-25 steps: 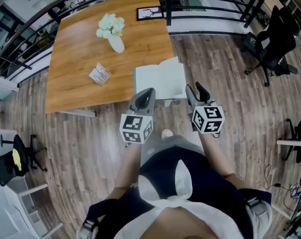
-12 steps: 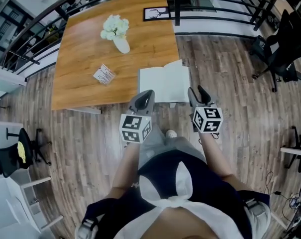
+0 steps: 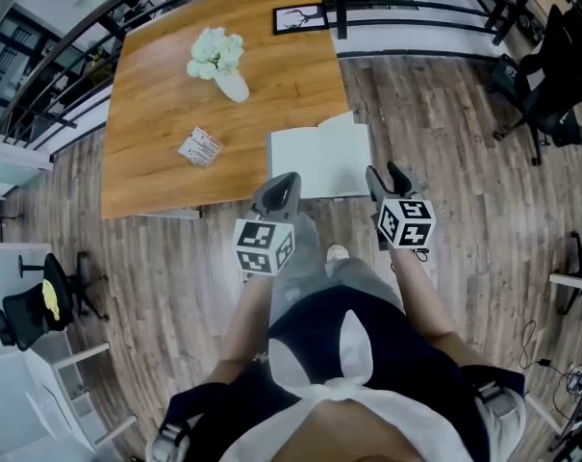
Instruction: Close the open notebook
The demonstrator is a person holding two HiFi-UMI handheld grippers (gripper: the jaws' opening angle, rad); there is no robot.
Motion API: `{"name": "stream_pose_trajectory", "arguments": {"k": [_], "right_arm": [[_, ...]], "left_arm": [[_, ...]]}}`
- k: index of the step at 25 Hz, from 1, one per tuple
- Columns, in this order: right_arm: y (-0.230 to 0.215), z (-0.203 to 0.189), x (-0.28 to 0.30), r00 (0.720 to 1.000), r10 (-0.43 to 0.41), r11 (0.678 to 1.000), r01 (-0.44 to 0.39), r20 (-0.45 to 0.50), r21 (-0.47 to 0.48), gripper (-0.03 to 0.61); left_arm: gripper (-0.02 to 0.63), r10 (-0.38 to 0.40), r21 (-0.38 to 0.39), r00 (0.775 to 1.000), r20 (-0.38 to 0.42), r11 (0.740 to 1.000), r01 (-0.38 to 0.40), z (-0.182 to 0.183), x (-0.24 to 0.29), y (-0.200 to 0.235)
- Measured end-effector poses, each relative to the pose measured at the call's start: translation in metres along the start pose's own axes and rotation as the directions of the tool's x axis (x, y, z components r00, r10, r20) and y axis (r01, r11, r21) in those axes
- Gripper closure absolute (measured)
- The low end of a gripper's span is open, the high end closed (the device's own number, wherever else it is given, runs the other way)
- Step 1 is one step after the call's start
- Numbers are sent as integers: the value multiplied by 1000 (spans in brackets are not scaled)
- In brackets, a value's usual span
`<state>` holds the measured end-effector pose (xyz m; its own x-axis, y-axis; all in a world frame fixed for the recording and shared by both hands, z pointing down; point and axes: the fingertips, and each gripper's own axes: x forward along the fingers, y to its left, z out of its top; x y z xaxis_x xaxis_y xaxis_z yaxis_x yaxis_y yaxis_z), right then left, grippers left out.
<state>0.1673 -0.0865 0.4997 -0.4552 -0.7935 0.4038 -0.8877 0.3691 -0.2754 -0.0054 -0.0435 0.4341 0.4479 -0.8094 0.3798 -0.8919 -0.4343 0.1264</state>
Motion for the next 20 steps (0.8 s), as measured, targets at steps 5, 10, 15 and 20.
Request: {"name": "stream_pose_trajectory", "arguments": {"k": [5,10,15,20], "right_arm": [[-6,-19,14,998,11,999,-8,-68,48,357],[-16,-38,32,992,25,996,-14,-126,85,348],[-18,-48,47,986,41,994,-24,-164,103,348],[-26,-63,60,977,36,993,-12,-211,115,348]], "left_arm": [[594,-4,-13,1000,-12,1000,4,-3,10,10],[594,2,-36,1000,-29,999,-3,-11,16,22],[594,3,-66,999,-39,998,-6,-18,24,32],[594,-1,-96,998,-56,995,-4,-27,34,42]]}}
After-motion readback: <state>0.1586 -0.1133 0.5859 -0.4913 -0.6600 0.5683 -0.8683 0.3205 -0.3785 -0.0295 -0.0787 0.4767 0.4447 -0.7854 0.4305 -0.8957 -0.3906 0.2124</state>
